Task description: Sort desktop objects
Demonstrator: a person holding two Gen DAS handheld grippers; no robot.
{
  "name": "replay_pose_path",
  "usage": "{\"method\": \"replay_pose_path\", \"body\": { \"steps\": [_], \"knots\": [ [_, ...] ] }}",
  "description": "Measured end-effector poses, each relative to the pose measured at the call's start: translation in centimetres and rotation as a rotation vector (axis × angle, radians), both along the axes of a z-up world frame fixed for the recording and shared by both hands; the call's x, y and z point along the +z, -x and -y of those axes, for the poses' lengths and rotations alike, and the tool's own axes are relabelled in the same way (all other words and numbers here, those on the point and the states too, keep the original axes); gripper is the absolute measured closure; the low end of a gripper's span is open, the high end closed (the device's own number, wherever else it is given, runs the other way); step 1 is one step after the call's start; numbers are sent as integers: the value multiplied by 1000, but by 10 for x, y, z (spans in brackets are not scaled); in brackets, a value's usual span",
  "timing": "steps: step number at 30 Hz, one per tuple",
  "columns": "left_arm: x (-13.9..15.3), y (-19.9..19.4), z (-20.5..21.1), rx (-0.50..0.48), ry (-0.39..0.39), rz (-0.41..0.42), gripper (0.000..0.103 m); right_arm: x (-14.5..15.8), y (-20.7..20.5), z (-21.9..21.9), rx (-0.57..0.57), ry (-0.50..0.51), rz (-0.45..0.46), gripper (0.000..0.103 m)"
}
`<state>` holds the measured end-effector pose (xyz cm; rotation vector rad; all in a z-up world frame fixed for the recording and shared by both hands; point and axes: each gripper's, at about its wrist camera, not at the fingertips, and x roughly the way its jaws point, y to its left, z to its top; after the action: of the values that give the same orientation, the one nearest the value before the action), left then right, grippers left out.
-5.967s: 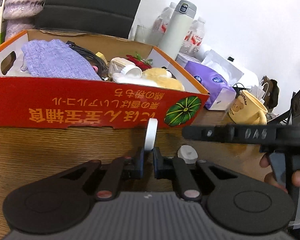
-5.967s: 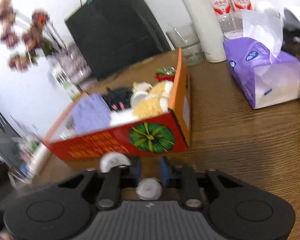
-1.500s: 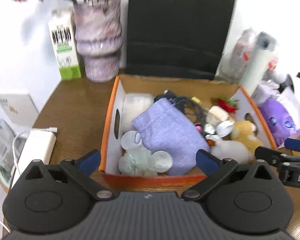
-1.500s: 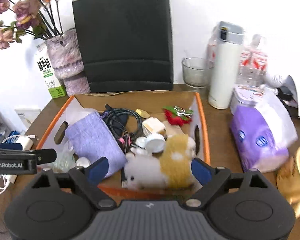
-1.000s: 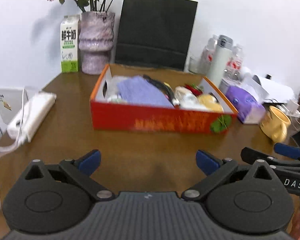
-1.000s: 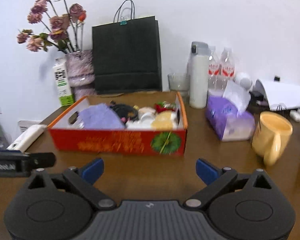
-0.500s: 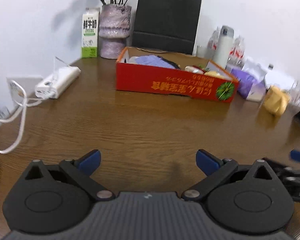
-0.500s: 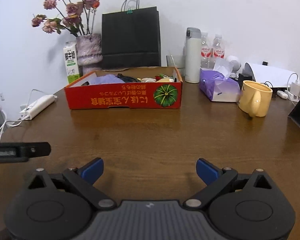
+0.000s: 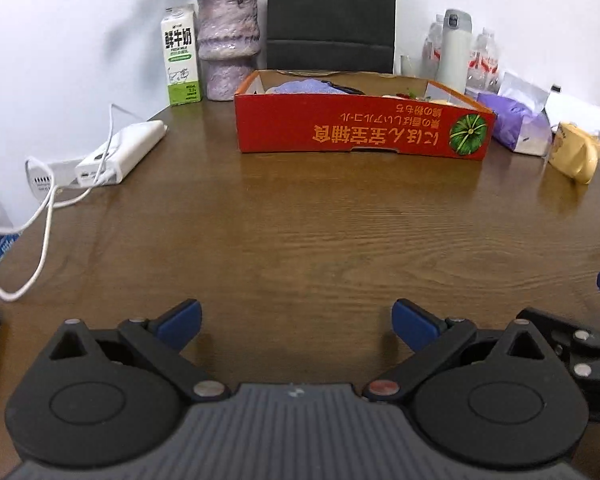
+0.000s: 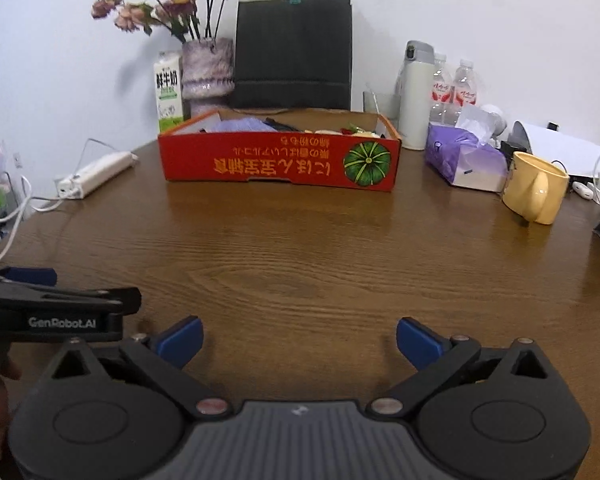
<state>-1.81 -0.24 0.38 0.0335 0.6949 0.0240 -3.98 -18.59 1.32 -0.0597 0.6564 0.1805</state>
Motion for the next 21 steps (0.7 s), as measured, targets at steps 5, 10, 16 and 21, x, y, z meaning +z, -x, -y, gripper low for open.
{"method": "replay_pose_path", "body": {
  "steps": [5,10,16,21],
  "knots": [
    [-5,-22,-1,-17,20,-12,0,-10,-37,5,-63,0,-49,0],
    [-5,-30,0,-8,26,-7,0,-18,-50,4,-81,-8,-47,0],
    [-5,-33,0,3,30,-7,0,-19,-52,3,-72,-8,-48,0],
    [-5,-33,-1,5,30,-8,0,-18,-54,2,-79,-9,-49,0]
  ]
}}
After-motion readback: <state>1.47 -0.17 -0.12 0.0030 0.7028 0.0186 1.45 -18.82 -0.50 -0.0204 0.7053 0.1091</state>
